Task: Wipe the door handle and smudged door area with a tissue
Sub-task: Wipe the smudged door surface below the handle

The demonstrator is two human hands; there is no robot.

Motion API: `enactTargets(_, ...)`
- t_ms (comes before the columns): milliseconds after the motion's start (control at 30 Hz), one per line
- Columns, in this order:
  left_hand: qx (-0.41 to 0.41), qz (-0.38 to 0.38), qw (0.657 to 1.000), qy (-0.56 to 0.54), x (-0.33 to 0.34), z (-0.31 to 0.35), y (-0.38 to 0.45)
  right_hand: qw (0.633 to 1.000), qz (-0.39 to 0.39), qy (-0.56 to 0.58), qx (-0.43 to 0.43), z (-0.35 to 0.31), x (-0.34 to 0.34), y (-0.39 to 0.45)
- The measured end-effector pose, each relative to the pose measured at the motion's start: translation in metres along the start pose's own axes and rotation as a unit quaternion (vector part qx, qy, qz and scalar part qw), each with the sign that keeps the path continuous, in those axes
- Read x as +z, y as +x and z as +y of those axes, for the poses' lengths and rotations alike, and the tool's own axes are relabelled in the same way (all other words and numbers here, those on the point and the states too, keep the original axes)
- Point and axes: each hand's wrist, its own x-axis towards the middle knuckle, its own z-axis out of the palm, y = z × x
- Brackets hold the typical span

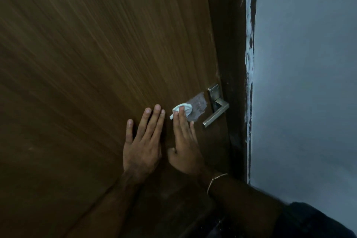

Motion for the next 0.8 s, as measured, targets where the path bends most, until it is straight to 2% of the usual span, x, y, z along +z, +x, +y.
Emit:
enactTargets(67, 0.005, -0.003, 1.0, -0.008, -0.002, 0.002, 0.002, 0.999, 0.015, 0.021, -0.019, -0.006, -0.001, 0.006)
enactTargets(200, 0.002, -0.006, 1.0, -0.008, -0.005, -0.001, 0.006, 1.0, -0.015, -0.014, -0.024, 0.001, -0.004, -0.001)
enactTargets(333, -0.001, -0.003, 1.0, 0.0, -0.012, 0.001, 0.013, 0.999, 0.036, 0.024, -0.022, -0.005, -0.005, 0.01)
enactTargets(433, -0.002, -0.001, 1.0, -0.003, -0.018, 0.004, 0.021, 0.999, 0.012, -0.008, -0.044, 0.0, -0.002, 0.004)
enactTargets(500, -0.005, 0.001, 1.0, -0.007, -0.02, 0.003, 0.026, 0.999, -0.009, -0.038, -0.015, 0.008, -0.005, 0.0)
enactTargets(633, -0.004, 0.001, 1.0, -0.009, -0.022, 0.004, 0.03, 0.998, 0.057, 0.014, 0.001, 0.001, -0.01, 0.016)
enactTargets(733, -0.002, 0.007, 1.0, -0.015, -0.024, 0.005, 0.034, 0.999, 0.03, 0.002, -0.016, 0.003, -0.01, 0.01)
enactTargets(800, 0.0, 0.011, 1.0, -0.01, -0.025, 0.004, 0.035, 1.0, 0.012, -0.005, 0.006, 0.011, -0.011, 0.007)
